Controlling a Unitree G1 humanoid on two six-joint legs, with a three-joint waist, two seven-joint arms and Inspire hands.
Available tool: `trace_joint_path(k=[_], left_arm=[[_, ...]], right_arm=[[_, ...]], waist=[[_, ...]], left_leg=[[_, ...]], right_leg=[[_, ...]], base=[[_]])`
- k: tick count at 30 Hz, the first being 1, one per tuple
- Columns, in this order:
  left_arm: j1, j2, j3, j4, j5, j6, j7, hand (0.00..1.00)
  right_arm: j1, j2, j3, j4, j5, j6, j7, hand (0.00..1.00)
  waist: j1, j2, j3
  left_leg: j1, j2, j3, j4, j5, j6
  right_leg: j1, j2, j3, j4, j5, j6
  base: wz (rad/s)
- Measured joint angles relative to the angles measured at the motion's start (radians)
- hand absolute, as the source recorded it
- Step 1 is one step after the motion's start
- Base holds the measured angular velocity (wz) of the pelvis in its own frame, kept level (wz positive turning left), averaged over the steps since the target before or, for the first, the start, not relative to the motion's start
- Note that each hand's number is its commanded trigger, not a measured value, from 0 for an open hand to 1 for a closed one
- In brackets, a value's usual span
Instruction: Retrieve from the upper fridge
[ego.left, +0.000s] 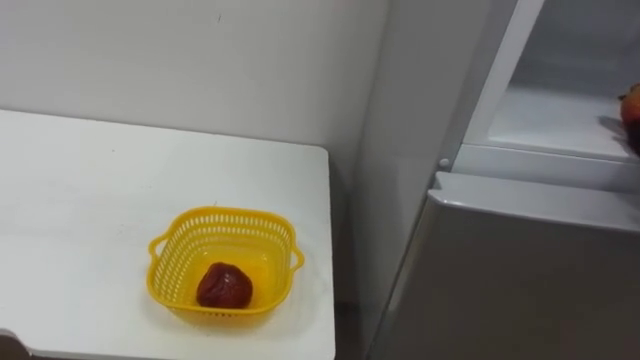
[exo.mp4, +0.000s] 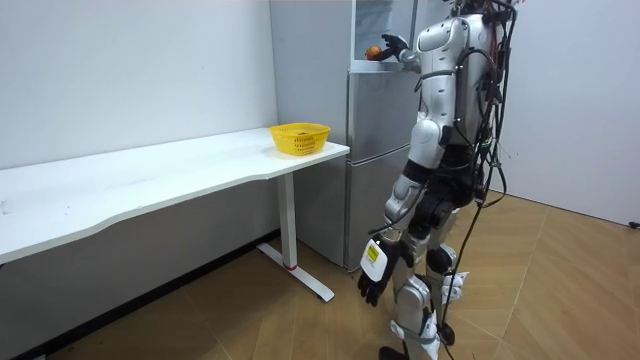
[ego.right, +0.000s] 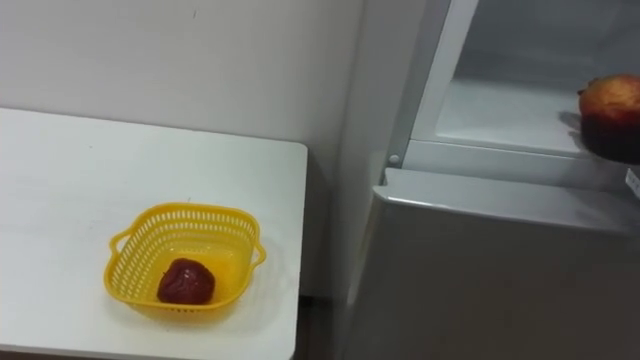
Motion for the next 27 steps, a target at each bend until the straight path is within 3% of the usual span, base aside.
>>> trace_joint_path(k=[9,21,27], left_arm=[[-0.003,0.005,0.003,-0.008,-0.019,-0.019,0.0,0.0],[0.004,0.036,0.012,-0.007,-0.011,-0.015,-0.013,0.0],[0.008,0.045,0.011,-0.007,-0.012,-0.012,-0.014,0.0]], right_arm=[[-0.047,-0.002,0.029,0.036,0.099,0.015,0.106,0.0],[-0.087,-0.029,0.061,0.112,0.107,0.016,0.161,0.0],[-0.105,-0.031,0.071,0.155,0.107,0.043,0.172,0.0]], waist=[[-0.023,0.0,-0.0001],[-0.009,0.0,-0.0012],[0.002,-0.007,-0.0057]], left_leg=[[0.0,0.002,0.002,-0.001,0.0,-0.001],[0.003,0.011,-0.001,-0.002,0.006,-0.01],[0.011,0.01,-0.004,-0.003,0.006,-0.012]], right_leg=[[-0.003,0.002,0.001,-0.001,0.001,-0.001],[0.0,0.012,-0.002,-0.004,0.005,-0.009],[0.01,0.011,-0.007,-0.005,0.006,-0.01]], base=[[0.0],[0.0],[0.01]])
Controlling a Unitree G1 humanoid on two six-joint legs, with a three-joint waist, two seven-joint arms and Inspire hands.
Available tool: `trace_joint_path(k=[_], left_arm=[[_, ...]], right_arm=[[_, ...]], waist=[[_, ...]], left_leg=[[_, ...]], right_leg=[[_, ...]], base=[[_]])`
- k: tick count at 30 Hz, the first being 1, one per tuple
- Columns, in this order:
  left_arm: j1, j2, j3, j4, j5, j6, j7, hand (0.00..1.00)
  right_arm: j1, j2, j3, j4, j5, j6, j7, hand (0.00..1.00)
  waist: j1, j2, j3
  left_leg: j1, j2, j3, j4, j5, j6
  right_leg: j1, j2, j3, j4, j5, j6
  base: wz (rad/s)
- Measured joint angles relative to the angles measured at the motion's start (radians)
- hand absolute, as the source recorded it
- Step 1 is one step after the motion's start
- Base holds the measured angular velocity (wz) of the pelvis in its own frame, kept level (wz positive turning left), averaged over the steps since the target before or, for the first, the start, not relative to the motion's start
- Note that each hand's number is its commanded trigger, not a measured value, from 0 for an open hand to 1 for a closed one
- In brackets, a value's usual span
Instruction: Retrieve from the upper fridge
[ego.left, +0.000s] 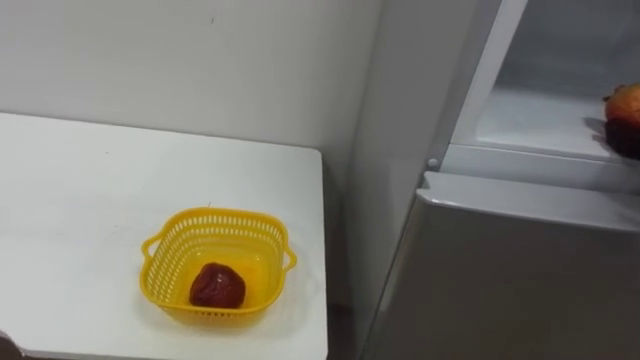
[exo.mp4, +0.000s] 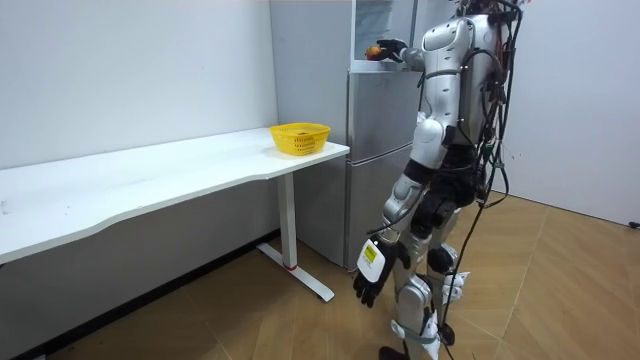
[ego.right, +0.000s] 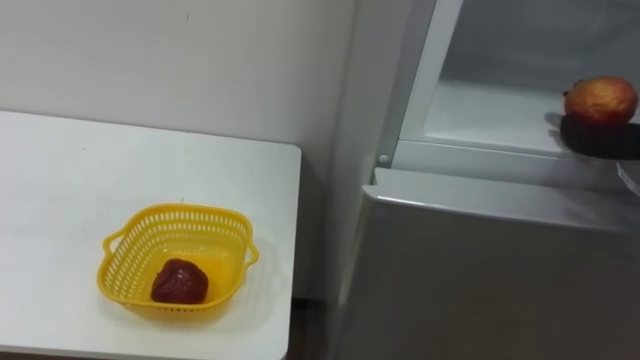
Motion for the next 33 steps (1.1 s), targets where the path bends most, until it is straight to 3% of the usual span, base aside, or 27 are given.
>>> trace_joint_path(k=[12,13,15,33], left_arm=[[0.016,0.001,-0.001,0.001,-0.001,0.001,-0.003,0.0],[0.016,0.001,-0.001,0.001,-0.001,0.001,-0.004,0.0],[0.016,0.001,0.0,0.001,0.0,0.0,-0.004,0.0],[0.013,0.003,0.008,0.0,0.0,-0.001,-0.005,0.0]], right_arm=[[0.0,0.0,0.008,0.019,0.0,0.008,0.01,0.0],[0.0,0.0,0.008,0.019,0.0,0.008,0.011,0.13],[-0.002,0.0,0.008,0.019,-0.001,0.008,0.012,1.0],[-0.033,-0.026,0.039,0.02,-0.01,0.008,0.014,1.0]], waist=[[0.003,-0.008,-0.0014],[0.004,-0.009,-0.0012],[0.006,-0.011,-0.001],[0.006,-0.011,-0.0002]], left_leg=[[0.003,-0.001,-0.009,0.003,0.001,-0.001],[0.003,-0.001,-0.009,0.003,0.001,-0.001],[0.002,-0.001,-0.008,0.002,0.001,-0.001],[-0.007,-0.001,-0.018,-0.001,0.002,-0.003]], right_leg=[[0.007,0.0,-0.005,0.0,-0.001,-0.002],[0.007,0.0,-0.005,0.0,-0.001,-0.002],[0.005,0.0,-0.002,0.0,-0.002,-0.003],[0.007,0.001,-0.017,-0.015,-0.004,-0.007]], base=[[0.01],[0.0],[0.0],[0.01]])
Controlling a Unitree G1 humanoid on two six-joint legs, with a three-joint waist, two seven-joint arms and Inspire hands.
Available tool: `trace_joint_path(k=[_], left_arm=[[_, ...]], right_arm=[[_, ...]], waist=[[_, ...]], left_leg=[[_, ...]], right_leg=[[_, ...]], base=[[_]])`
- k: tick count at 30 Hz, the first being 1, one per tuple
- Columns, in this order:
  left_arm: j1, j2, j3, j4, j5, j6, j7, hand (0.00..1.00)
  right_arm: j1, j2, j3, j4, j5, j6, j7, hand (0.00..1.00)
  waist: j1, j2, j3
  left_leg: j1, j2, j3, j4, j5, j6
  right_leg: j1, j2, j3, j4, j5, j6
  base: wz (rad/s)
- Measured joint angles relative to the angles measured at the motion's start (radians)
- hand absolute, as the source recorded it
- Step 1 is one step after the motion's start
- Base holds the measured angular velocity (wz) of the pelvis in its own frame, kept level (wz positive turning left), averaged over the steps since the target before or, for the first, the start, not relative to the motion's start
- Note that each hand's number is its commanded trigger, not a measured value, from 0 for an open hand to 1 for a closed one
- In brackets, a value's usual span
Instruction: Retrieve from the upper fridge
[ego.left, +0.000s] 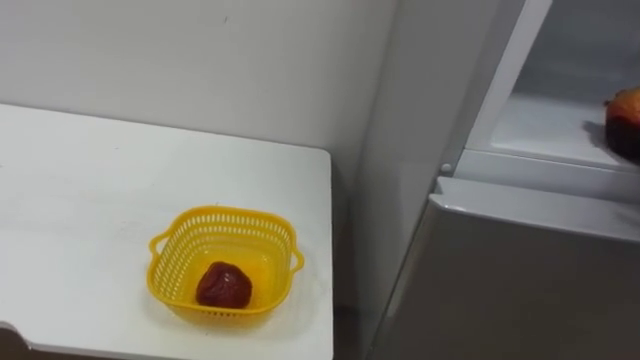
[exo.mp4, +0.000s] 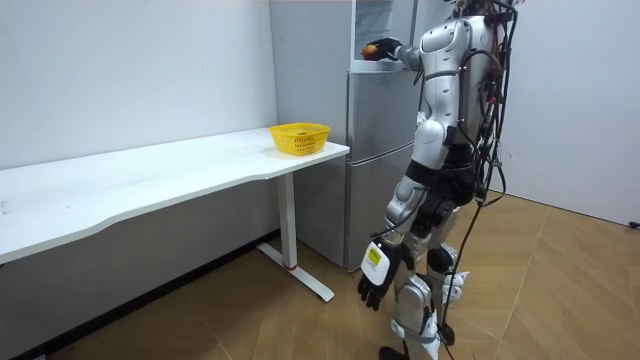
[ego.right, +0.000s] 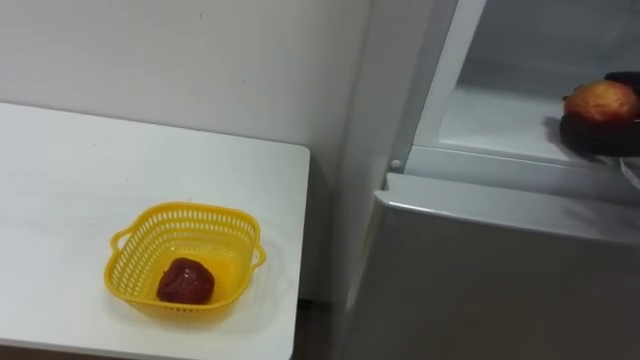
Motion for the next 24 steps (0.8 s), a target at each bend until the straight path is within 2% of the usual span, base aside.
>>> trace_joint_path(k=[10,19,22,24], left_arm=[[-0.001,0.001,0.0,0.0,0.0,-0.001,0.001,0.0],[-0.009,0.004,0.0,0.001,-0.009,-0.001,0.002,0.0],[-0.009,0.002,0.003,0.001,-0.009,-0.001,0.004,0.0],[-0.01,0.001,0.016,0.001,-0.008,-0.001,0.008,0.0]], right_arm=[[-0.012,-0.001,0.013,0.0,-0.032,-0.002,0.0,1.0],[-0.012,-0.001,0.021,-0.011,-0.03,-0.002,-0.012,1.0],[0.002,-0.001,0.033,-0.1,-0.032,0.009,-0.017,1.0],[0.019,-0.001,0.033,-0.174,-0.033,0.01,-0.019,1.0]], waist=[[0.002,0.001,0.0023],[0.02,0.001,0.005],[0.011,0.007,0.0079],[0.004,0.01,0.0066]], left_leg=[[0.0,0.0,-0.006,-0.007,0.0,-0.001],[-0.001,0.0,-0.002,-0.007,0.001,-0.001],[-0.006,0.001,0.002,-0.011,0.001,-0.001],[-0.007,0.001,0.003,-0.014,0.001,-0.002]], right_leg=[[0.0,0.0,-0.007,-0.001,0.0,0.0],[-0.002,-0.001,-0.006,-0.001,0.0,0.0],[-0.008,-0.002,-0.008,0.0,0.0,0.0],[-0.011,-0.002,-0.01,0.0,0.0,0.0]], base=[[0.01],[-0.01],[-0.01],[0.0]])
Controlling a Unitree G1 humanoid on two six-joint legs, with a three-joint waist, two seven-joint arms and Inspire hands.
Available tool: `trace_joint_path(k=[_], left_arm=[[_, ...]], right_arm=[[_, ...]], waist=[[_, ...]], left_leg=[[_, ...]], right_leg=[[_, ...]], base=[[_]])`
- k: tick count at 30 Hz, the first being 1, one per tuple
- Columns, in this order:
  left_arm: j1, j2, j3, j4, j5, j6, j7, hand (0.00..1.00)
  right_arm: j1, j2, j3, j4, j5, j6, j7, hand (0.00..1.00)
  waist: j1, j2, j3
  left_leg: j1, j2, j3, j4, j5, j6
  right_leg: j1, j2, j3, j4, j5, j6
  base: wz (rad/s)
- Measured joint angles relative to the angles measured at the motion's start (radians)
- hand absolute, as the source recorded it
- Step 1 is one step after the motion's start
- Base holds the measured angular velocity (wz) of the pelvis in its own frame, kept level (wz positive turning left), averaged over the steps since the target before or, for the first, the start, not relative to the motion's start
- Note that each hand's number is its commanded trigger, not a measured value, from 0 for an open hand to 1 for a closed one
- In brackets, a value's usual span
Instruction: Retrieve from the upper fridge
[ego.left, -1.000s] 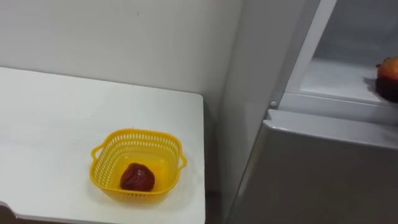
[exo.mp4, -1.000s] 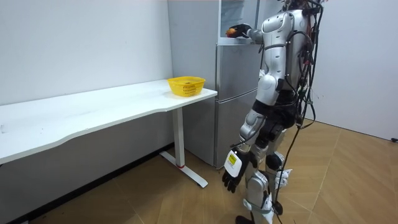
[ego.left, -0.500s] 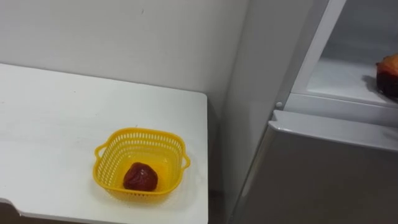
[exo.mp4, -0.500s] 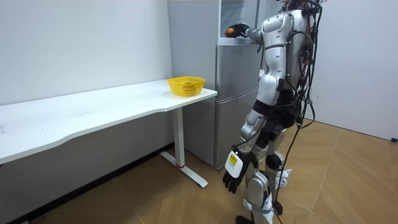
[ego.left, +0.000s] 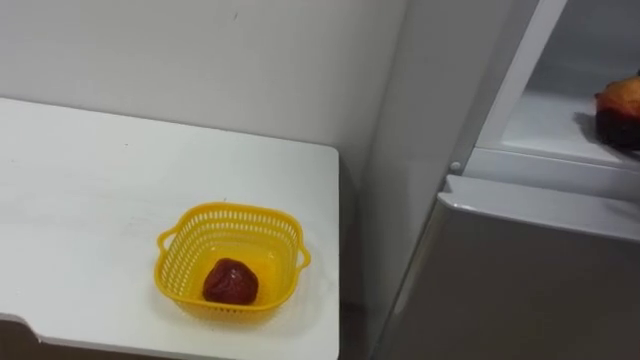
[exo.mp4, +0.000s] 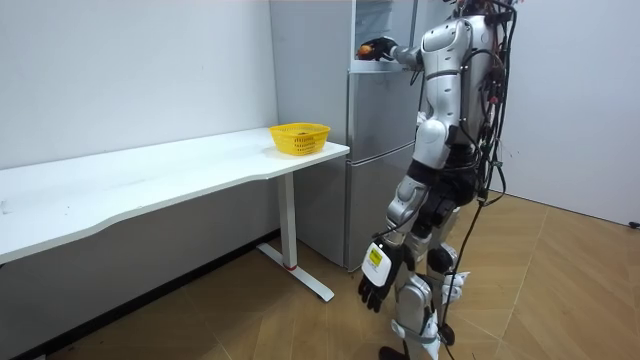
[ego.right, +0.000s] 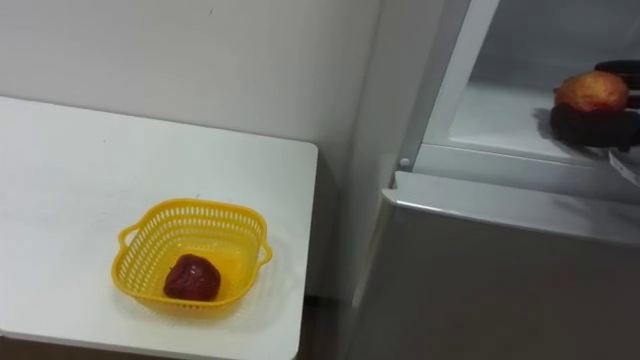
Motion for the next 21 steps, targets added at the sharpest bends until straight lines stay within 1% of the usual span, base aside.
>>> trace_joint_path(k=[2,4,6,7,9,11,12,13,14,16,18,19,20,21], left_arm=[[0.001,-0.006,0.014,-0.001,-0.001,-0.001,0.014,0.0],[-0.003,-0.007,0.015,-0.005,-0.001,-0.004,0.018,0.0],[-0.009,-0.008,0.016,-0.015,-0.002,-0.005,0.024,0.0],[-0.009,-0.009,0.016,-0.03,-0.012,-0.007,0.034,0.0],[-0.011,-0.01,0.016,-0.04,-0.039,-0.021,0.046,0.0],[-0.008,-0.013,0.012,-0.039,-0.07,-0.031,0.063,0.0],[-0.007,-0.015,0.013,-0.039,-0.08,-0.031,0.065,0.0],[-0.007,-0.023,0.013,-0.039,-0.08,-0.033,0.07,0.0],[-0.007,-0.031,0.014,-0.039,-0.08,-0.034,0.077,0.0],[-0.004,-0.052,0.013,-0.039,-0.098,-0.043,0.085,0.0],[-0.006,-0.058,0.013,-0.039,-0.1,-0.051,0.085,0.0],[-0.003,-0.06,0.012,-0.039,-0.111,-0.052,0.085,0.0],[-0.001,-0.06,0.012,-0.038,-0.118,-0.053,0.085,0.0],[0.0,-0.063,0.012,-0.035,-0.122,-0.056,0.084,0.0]], right_arm=[[0.019,0.0,-0.002,-0.105,0.001,-0.001,-0.009,1.0],[0.037,0.0,-0.008,-0.176,0.0,-0.002,-0.029,1.0],[0.062,0.004,-0.028,-0.24,-0.013,-0.002,-0.04,1.0],[0.086,0.006,-0.046,-0.288,-0.043,-0.002,-0.06,1.0],[0.129,0.007,-0.06,-0.368,-0.086,-0.005,-0.097,1.0],[0.183,0.026,-0.074,-0.448,-0.14,-0.015,-0.132,1.0],[0.192,0.031,-0.075,-0.464,-0.141,-0.015,-0.14,1.0],[0.217,0.044,-0.084,-0.512,-0.155,-0.015,-0.156,1.0],[0.229,0.051,-0.087,-0.541,-0.163,-0.015,-0.165,1.0],[0.268,0.081,-0.09,-0.638,-0.216,-0.019,-0.189,1.0],[0.302,0.082,-0.09,-0.69,-0.267,-0.032,-0.193,1.0],[0.326,0.083,-0.09,-0.72,-0.291,-0.033,-0.195,1.0],[0.339,0.087,-0.093,-0.737,-0.313,-0.033,-0.197,1.0],[0.363,0.1,-0.098,-0.773,-0.354,-0.034,-0.199,1.0]], waist=[[-0.01,0.006,-0.0033],[-0.01,0.008,-0.0046],[-0.009,0.008,-0.0047],[-0.007,0.009,-0.0049],[-0.006,0.009,-0.0049],[-0.006,0.011,-0.0046],[-0.005,0.013,-0.0039],[-0.005,0.02,-0.0066],[-0.005,0.025,-0.0074],[-0.007,0.043,-0.0126],[-0.006,0.05,-0.0111],[-0.006,0.052,-0.0112],[-0.006,0.052,-0.0115],[-0.007,0.053,-0.0109]], left_leg=[[0.001,0.0,0.001,-0.001,0.0,0.0],[0.003,0.0,0.001,-0.001,0.001,0.0],[0.007,-0.001,0.001,-0.001,0.001,0.001],[0.009,-0.001,0.0,-0.001,0.001,0.001],[0.012,-0.001,0.0,-0.001,0.001,0.001],[0.03,-0.001,0.001,-0.003,0.001,0.001],[0.035,-0.001,0.002,-0.003,0.001,0.001],[0.041,-0.001,0.002,-0.004,0.0,0.001],[0.043,-0.002,0.003,-0.005,0.0,0.001],[0.053,-0.002,0.007,-0.009,0.0,0.001],[0.062,-0.001,0.006,-0.009,0.0,0.001],[0.071,-0.001,0.005,-0.01,0.001,0.001],[0.075,-0.002,0.005,-0.01,0.001,0.001],[0.088,-0.004,0.008,-0.014,0.001,0.0]], right_leg=[[0.0,-0.001,-0.002,-0.001,0.0,0.0],[0.002,-0.002,-0.004,-0.001,0.0,0.0],[0.007,-0.002,-0.007,-0.001,0.0,0.0],[0.009,-0.002,-0.01,-0.001,0.0,0.0],[0.014,-0.003,-0.015,-0.002,0.0,0.0],[0.032,-0.003,-0.014,-0.004,0.0,0.0],[0.037,-0.003,-0.014,-0.004,0.0,0.0],[0.041,-0.004,-0.015,-0.004,0.0,0.0],[0.042,-0.005,-0.016,-0.004,0.0,0.0],[0.047,-0.005,-0.017,-0.004,0.0,0.0],[0.058,-0.01,-0.019,-0.004,0.0,0.001],[0.067,-0.011,-0.027,-0.004,-0.002,0.002],[0.072,-0.012,-0.027,-0.004,-0.006,0.001],[0.084,-0.014,-0.026,-0.005,-0.012,0.001]], base=[[0.0],[0.0],[0.02],[0.04],[0.03],[0.0],[0.0],[0.0],[-0.05],[-0.07],[0.0],[0.04],[0.0],[0.0]])
